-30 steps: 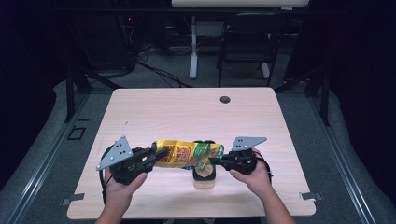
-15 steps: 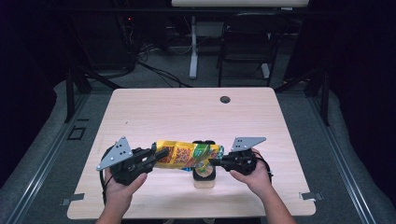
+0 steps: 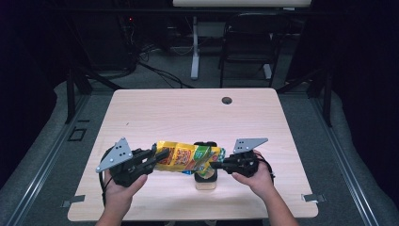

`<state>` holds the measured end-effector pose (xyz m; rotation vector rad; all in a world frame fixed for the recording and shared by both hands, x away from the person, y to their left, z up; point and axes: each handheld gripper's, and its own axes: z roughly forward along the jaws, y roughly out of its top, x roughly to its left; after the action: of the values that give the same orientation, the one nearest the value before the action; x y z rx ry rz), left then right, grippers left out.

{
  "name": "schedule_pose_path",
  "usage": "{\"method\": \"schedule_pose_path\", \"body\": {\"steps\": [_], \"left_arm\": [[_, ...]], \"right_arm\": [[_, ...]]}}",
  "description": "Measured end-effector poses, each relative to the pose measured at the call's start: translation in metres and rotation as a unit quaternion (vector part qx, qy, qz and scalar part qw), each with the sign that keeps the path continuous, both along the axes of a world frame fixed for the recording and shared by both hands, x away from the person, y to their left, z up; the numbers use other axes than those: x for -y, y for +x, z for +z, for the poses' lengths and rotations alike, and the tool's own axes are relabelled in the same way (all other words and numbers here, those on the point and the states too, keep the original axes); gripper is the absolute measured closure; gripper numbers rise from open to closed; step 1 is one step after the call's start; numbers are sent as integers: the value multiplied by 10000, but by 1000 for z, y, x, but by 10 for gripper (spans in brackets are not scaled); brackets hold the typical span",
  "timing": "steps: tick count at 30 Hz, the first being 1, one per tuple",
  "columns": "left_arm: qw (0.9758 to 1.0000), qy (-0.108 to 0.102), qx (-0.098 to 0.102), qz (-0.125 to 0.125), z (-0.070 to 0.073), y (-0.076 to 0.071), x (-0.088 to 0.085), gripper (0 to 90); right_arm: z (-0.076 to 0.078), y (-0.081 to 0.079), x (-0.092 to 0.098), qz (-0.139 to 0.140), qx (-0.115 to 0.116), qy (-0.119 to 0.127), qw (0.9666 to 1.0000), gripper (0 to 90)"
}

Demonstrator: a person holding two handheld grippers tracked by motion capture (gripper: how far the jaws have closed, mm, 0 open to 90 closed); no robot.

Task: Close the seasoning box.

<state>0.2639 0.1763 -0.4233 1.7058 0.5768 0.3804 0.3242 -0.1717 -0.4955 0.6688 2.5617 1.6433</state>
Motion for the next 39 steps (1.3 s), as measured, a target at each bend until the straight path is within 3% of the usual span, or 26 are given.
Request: {"method": "schedule_pose_path", "body": {"steps": [18, 39], "left_arm": [[10000, -51, -44, 23, -2, 4, 2, 805], [10000, -17, -26, -37, 0, 5, 7, 806]], "right_arm": [[3, 0, 4, 60, 10, -39, 10000, 896], [4, 1, 10, -88, 28, 45, 9999, 896]]}}
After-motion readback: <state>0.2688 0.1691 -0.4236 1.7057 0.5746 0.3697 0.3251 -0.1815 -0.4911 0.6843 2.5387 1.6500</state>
